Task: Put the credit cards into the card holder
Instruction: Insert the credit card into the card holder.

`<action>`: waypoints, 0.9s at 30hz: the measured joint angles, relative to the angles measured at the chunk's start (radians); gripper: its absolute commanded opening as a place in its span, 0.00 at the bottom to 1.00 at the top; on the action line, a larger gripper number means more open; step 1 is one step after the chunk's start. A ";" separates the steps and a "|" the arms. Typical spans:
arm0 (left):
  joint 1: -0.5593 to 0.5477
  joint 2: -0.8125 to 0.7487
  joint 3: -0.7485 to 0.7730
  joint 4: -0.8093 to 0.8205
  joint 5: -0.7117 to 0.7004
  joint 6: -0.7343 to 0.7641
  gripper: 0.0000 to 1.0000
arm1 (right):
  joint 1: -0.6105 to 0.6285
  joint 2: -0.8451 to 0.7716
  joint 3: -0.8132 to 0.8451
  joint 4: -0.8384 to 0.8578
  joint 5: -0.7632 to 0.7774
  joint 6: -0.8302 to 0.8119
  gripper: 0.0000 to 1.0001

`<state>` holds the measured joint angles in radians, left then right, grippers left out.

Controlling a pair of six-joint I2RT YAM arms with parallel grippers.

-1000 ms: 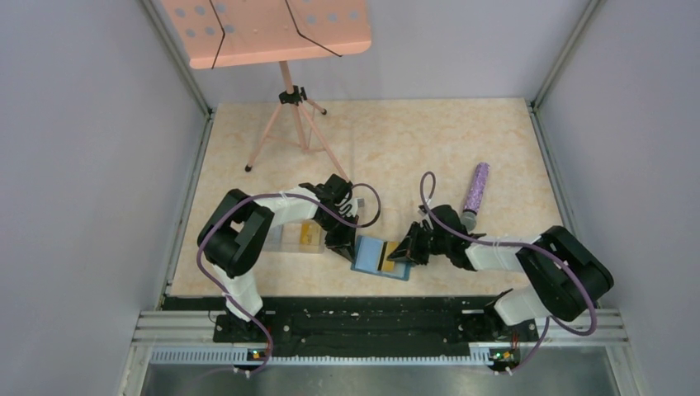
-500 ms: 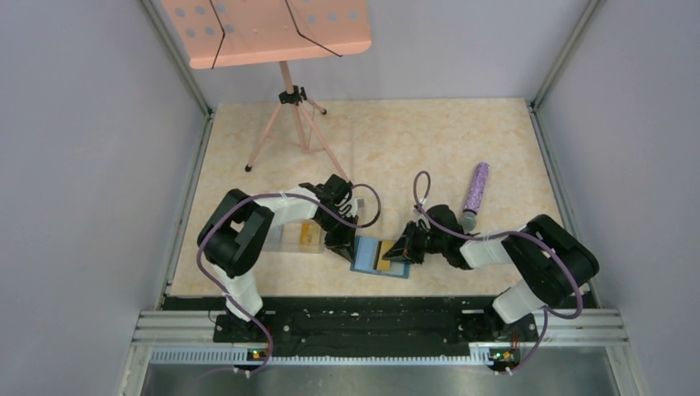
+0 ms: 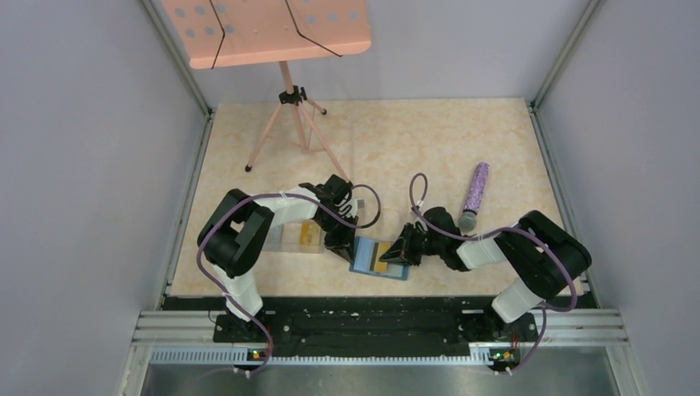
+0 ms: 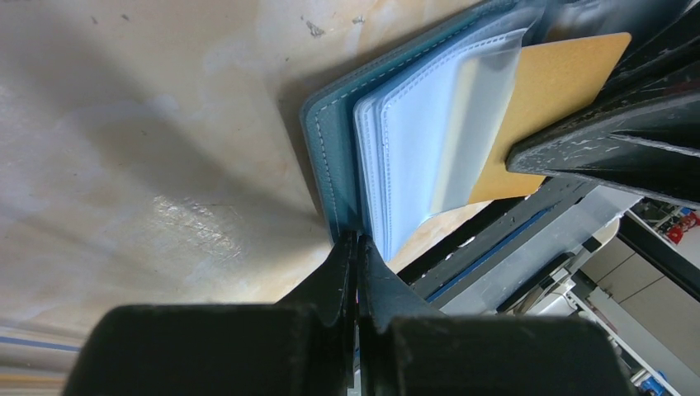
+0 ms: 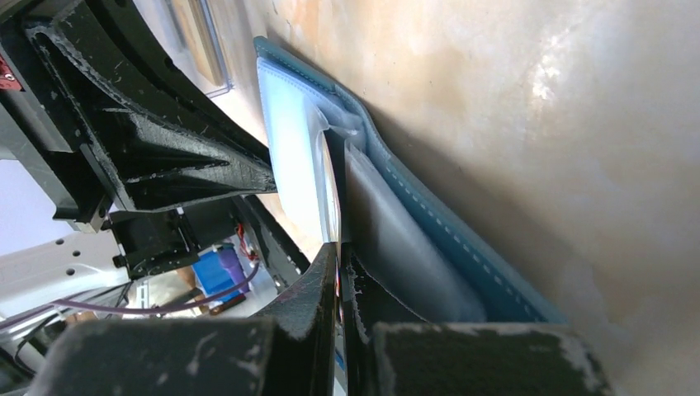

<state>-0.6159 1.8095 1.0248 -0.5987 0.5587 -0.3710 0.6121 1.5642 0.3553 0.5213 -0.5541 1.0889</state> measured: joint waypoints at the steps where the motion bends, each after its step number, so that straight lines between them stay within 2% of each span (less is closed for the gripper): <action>1: 0.000 0.000 0.000 -0.001 0.000 0.000 0.00 | 0.004 0.011 0.002 0.012 -0.002 0.003 0.04; 5: 0.000 0.000 0.000 -0.002 0.000 0.000 0.00 | 0.027 0.050 0.048 0.002 0.000 0.003 0.11; 10: 0.002 0.000 0.000 -0.010 -0.002 0.000 0.00 | 0.061 0.056 0.120 -0.119 0.036 -0.030 0.25; 16: 0.002 0.000 0.000 -0.007 0.000 0.000 0.00 | 0.085 0.018 0.226 -0.345 0.099 -0.087 0.52; 19: 0.002 0.000 0.000 -0.004 0.002 0.000 0.00 | 0.098 -0.007 0.295 -0.484 0.156 -0.130 0.62; 27: 0.002 0.000 0.000 -0.002 0.003 -0.001 0.00 | 0.132 -0.018 0.394 -0.694 0.256 -0.181 0.71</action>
<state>-0.6144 1.8095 1.0248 -0.6006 0.5617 -0.3717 0.7441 1.5459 0.7498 -0.1726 -0.2981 0.9077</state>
